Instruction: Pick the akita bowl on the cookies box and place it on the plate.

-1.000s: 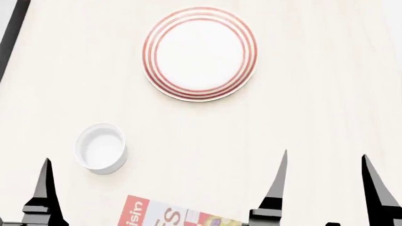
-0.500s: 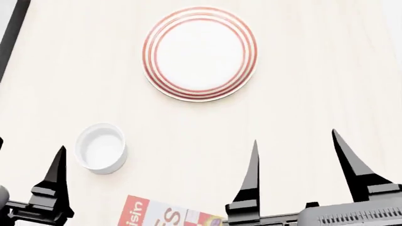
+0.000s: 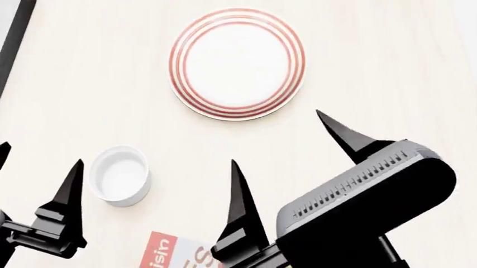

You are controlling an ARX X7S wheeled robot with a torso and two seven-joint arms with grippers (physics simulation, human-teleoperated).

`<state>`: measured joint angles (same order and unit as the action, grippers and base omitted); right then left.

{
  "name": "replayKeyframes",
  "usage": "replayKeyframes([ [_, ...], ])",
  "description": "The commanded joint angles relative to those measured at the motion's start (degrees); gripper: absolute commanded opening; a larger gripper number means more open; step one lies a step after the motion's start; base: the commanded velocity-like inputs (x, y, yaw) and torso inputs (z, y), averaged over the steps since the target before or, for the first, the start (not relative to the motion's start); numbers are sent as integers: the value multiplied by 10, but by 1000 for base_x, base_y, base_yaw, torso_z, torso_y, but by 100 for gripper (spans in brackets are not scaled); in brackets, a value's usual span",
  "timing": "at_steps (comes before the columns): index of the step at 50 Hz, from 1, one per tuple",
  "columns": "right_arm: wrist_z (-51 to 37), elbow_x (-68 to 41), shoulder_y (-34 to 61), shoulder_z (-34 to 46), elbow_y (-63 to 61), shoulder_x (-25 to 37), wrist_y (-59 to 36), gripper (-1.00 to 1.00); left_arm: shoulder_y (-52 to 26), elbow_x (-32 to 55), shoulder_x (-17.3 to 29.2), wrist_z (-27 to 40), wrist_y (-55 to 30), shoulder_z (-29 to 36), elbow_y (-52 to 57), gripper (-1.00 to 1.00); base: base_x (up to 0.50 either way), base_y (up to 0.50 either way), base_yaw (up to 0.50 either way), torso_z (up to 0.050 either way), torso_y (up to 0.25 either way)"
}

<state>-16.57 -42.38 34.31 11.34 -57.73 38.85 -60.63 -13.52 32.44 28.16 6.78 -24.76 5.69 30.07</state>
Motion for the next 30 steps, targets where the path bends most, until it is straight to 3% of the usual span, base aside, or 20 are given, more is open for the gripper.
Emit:
replayKeyframes([
  [1, -49, -242, 204, 39, -21, 43, -158, 100, -9, -13, -9, -20, -3, -9, -2, 100, 0, 0, 0, 0, 0],
  [4, -76, -295, 238, 91, -22, 65, -147, 100, -14, -12, -10, -20, -5, -7, -9, 100, 0, 0, 0, 0, 0],
  [6, -103, -304, 306, 225, -23, 108, -79, 100, -16, -17, -10, -20, -4, -4, -10, 100, 0, 0, 0, 0, 0],
  [9, -151, -357, 383, 335, -22, 132, -30, 100, -18, -16, -9, -21, -4, -3, -10, 100, 0, 0, 0, 0, 0],
  [15, -205, -460, 516, 457, -23, 100, -33, 100, -17, -19, -8, -23, -2, 1, -11, 100, 0, 0, 0, 0, 0],
  [21, -266, -610, 502, 361, -22, 43, -116, 100, -19, -16, -4, -23, -5, 3, -4, 100, 0, 0, 0, 0, 0],
  [30, -314, -683, 540, 419, -4, 3, -135, 100, -17, -18, -2, -24, -2, 5, -4, 100, 0, 0, 0, 0, 0],
])
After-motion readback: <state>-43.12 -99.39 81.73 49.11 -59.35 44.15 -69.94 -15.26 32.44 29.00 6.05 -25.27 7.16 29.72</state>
